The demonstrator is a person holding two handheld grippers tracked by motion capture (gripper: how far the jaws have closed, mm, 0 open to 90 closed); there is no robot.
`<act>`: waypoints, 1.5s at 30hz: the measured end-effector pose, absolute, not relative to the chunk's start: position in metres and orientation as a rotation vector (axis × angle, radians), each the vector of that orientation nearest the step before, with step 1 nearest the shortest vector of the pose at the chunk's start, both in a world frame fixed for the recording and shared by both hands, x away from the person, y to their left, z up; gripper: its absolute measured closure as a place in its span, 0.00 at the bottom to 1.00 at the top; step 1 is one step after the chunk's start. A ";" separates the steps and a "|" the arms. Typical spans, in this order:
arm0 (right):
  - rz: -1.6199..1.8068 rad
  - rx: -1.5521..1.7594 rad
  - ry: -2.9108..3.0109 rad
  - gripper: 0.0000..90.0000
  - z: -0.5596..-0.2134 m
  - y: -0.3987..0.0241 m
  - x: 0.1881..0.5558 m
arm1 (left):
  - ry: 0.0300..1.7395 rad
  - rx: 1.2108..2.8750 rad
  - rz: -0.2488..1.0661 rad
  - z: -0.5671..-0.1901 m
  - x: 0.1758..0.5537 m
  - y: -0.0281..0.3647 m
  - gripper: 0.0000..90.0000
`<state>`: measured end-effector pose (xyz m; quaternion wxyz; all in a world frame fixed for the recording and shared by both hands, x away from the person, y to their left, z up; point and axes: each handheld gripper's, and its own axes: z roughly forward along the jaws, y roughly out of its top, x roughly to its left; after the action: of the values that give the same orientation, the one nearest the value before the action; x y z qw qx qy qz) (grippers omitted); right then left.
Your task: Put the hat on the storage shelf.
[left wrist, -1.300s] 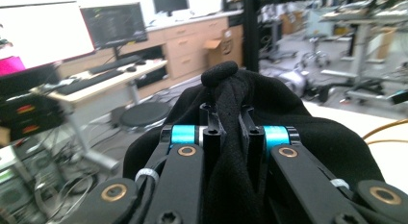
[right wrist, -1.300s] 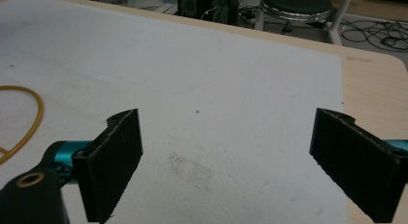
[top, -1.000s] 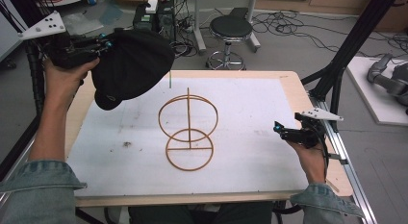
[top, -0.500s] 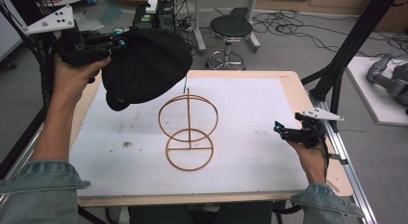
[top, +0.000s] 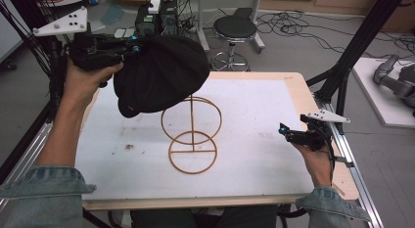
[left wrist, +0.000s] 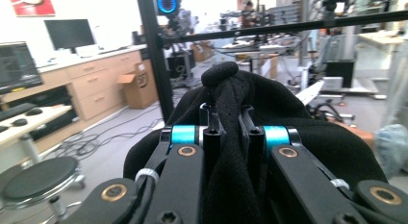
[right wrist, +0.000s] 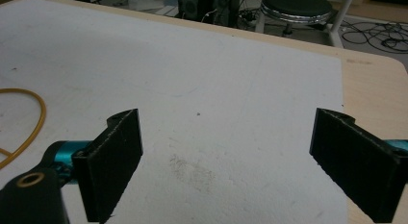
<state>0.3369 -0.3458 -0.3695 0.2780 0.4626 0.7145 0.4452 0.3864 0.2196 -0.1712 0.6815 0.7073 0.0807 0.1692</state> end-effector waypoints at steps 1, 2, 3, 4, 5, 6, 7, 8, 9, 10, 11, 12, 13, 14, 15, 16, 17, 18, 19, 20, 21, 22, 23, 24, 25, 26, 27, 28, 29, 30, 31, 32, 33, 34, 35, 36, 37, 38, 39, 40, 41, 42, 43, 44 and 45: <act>1.195 1.240 1.917 0.12 -0.369 -0.346 0.337 | 0.168 1.590 0.373 -0.172 0.386 0.218 0.93; 1.194 1.240 1.917 0.12 -0.369 -0.346 0.337 | 0.163 1.590 0.366 -0.172 0.386 0.216 0.93; 1.195 1.240 1.918 0.12 -0.369 -0.346 0.337 | 0.159 1.591 0.361 -0.173 0.386 0.215 0.93; 1.195 1.240 1.917 0.12 -0.369 -0.346 0.337 | 0.154 1.593 0.357 -0.173 0.386 0.213 0.93; 1.194 1.245 1.915 0.12 -0.369 -0.346 0.337 | 0.149 1.591 0.353 -0.174 0.385 0.212 0.93; 1.196 1.248 1.915 0.12 -0.369 -0.346 0.337 | 0.148 1.583 0.343 -0.175 0.385 0.210 0.93; 1.194 1.246 1.915 0.12 -0.369 -0.347 0.337 | 0.143 1.584 0.340 -0.175 0.384 0.208 0.93; 1.194 1.247 1.916 0.12 -0.369 -0.346 0.337 | 0.137 1.584 0.335 -0.176 0.384 0.207 0.93; 1.194 1.239 1.917 0.12 -0.369 -0.347 0.337 | 0.135 1.578 0.327 -0.178 0.383 0.205 0.93; 1.194 1.239 1.917 0.12 -0.369 -0.347 0.337 | 0.131 1.581 0.326 -0.178 0.383 0.203 0.93; 1.196 1.236 1.917 0.12 -0.369 -0.347 0.338 | 0.127 1.583 0.318 -0.180 0.382 0.202 0.93; 1.196 1.239 1.917 0.12 -0.369 -0.346 0.338 | 0.125 1.581 0.314 -0.181 0.382 0.201 0.93; 1.196 1.240 1.917 0.12 -0.369 -0.346 0.338 | 0.124 1.587 0.304 -0.182 0.381 0.199 0.93; 1.196 1.240 1.917 0.12 -0.369 -0.346 0.338 | 0.121 1.597 0.303 -0.182 0.381 0.198 0.93; 1.194 1.243 1.917 0.12 -0.369 -0.346 0.337 | 0.117 1.608 0.303 -0.183 0.380 0.196 0.93; 1.194 1.240 1.918 0.12 -0.369 -0.347 0.337 | 0.112 1.614 0.302 -0.183 0.380 0.194 0.93; 1.195 1.240 1.918 0.12 -0.369 -0.347 0.337 | 0.110 1.620 0.299 -0.183 0.379 0.192 0.93; 1.195 1.240 1.917 0.12 -0.369 -0.347 0.337 | 0.103 1.626 0.303 -0.184 0.378 0.191 0.93; 1.196 1.236 1.917 0.12 -0.369 -0.347 0.338 | 0.098 1.634 0.301 -0.184 0.378 0.189 0.93; 1.195 1.236 1.917 0.12 -0.369 -0.346 0.338 | 0.098 1.634 0.299 -0.185 0.377 0.188 0.93; 1.196 1.237 1.917 0.12 -0.369 -0.346 0.338 | 0.093 1.635 0.300 -0.186 0.377 0.186 0.93; 1.196 1.239 1.917 0.12 -0.369 -0.346 0.337 | 0.094 1.634 0.295 -0.188 0.377 0.184 0.93; 1.196 1.242 1.917 0.12 -0.369 -0.346 0.337 | 0.094 1.640 0.292 -0.190 0.377 0.183 0.93; 1.198 1.241 1.917 0.12 -0.369 -0.346 0.337 | 0.092 1.643 0.287 -0.191 0.377 0.182 0.93; 1.196 1.239 1.916 0.12 -0.369 -0.346 0.337 | 0.093 1.645 0.284 -0.193 0.376 0.180 0.93; 1.197 1.237 1.915 0.12 -0.369 -0.346 0.337 | 0.094 1.646 0.278 -0.195 0.376 0.178 0.93; 1.196 1.236 1.916 0.12 -0.369 -0.347 0.337 | 0.090 1.652 0.275 -0.197 0.376 0.177 0.93; 1.197 1.238 1.914 0.12 -0.369 -0.346 0.337 | 0.092 1.656 0.273 -0.198 0.375 0.175 0.93; 1.196 1.236 1.916 0.12 -0.369 -0.347 0.337 | 0.090 1.658 0.266 -0.200 0.375 0.174 0.93; 1.196 1.239 1.917 0.12 -0.369 -0.346 0.337 | 0.085 1.667 0.265 -0.201 0.375 0.173 0.93; 1.195 1.239 1.917 0.12 -0.369 -0.346 0.337 | 0.085 1.674 0.261 -0.202 0.375 0.171 0.93; 1.195 1.240 1.916 0.12 -0.369 -0.346 0.338 | 0.077 1.686 0.262 -0.203 0.374 0.170 0.93; 1.194 1.240 1.918 0.12 -0.369 -0.346 0.338 | 0.076 1.683 0.258 -0.204 0.373 0.167 0.93; 1.191 1.244 1.920 0.12 -0.369 -0.346 0.338 | 0.069 1.692 0.257 -0.204 0.373 0.166 0.93; 1.191 1.243 1.920 0.12 -0.369 -0.346 0.338 | 0.069 1.695 0.252 -0.205 0.372 0.164 0.93; 1.190 1.241 1.921 0.12 -0.369 -0.346 0.338 | 0.066 1.701 0.254 -0.206 0.372 0.163 0.93; 1.190 1.242 1.921 0.12 -0.369 -0.346 0.338 | 0.068 1.702 0.253 -0.208 0.372 0.161 0.93; 1.192 1.241 1.919 0.12 -0.369 -0.346 0.337 | 0.065 1.707 0.251 -0.209 0.372 0.160 0.93; 1.193 1.242 1.920 0.12 -0.369 -0.346 0.337 | 0.066 1.709 0.252 -0.210 0.371 0.159 0.93; 1.195 1.240 1.918 0.12 -0.369 -0.346 0.337 | 0.065 1.711 0.251 -0.212 0.371 0.158 0.93; 1.196 1.242 1.918 0.12 -0.369 -0.346 0.337 | 0.068 1.712 0.249 -0.213 0.371 0.158 0.93; 1.195 1.242 1.917 0.12 -0.369 -0.346 0.337 | 0.069 1.714 0.248 -0.214 0.371 0.158 0.93; 1.195 1.240 1.918 0.12 -0.369 -0.346 0.338 | 0.073 1.717 0.249 -0.215 0.371 0.157 0.93; 1.195 1.239 1.918 0.12 -0.369 -0.346 0.338 | 0.070 1.721 0.250 -0.216 0.371 0.157 0.93; 1.194 1.240 1.920 0.12 -0.369 -0.346 0.338 | 0.066 1.726 0.251 -0.217 0.371 0.157 0.93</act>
<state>0.3376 -0.3460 -0.3695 0.2779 0.4619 0.7152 0.4448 0.3706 0.1569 -0.2173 0.6428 0.7575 0.0291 0.1104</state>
